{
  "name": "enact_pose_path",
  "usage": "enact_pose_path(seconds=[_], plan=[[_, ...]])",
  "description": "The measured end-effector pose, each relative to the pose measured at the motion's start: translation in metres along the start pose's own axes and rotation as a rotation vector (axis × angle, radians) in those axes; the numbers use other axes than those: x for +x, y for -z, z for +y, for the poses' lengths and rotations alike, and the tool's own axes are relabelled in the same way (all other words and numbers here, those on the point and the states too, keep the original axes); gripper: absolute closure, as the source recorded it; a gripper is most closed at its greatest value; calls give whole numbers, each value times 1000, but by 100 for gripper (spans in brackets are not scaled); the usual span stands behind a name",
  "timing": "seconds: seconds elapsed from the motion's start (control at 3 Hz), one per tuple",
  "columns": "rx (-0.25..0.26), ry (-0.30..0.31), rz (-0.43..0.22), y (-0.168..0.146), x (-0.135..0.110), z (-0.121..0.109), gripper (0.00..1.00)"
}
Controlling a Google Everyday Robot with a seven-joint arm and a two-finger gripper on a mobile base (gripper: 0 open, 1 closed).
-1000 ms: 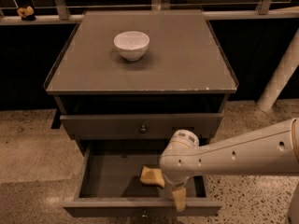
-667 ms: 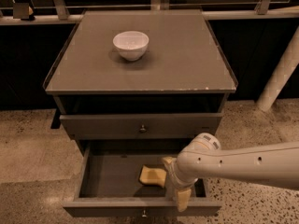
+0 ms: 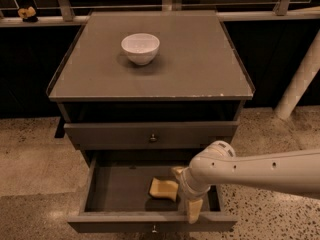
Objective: Pick sponge from middle drawer and place on counter
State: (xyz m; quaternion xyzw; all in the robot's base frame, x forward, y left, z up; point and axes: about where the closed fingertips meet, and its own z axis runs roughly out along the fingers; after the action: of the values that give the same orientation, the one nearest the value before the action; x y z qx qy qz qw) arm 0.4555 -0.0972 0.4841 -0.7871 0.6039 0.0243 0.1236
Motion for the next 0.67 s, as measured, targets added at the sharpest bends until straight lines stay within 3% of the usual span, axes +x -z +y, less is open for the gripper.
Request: enact_pose_path(seconds=[0.33, 0.67], plan=[[25, 26, -81, -21, -5, -18, 0], [87, 55, -155, -36, -15, -32, 0]])
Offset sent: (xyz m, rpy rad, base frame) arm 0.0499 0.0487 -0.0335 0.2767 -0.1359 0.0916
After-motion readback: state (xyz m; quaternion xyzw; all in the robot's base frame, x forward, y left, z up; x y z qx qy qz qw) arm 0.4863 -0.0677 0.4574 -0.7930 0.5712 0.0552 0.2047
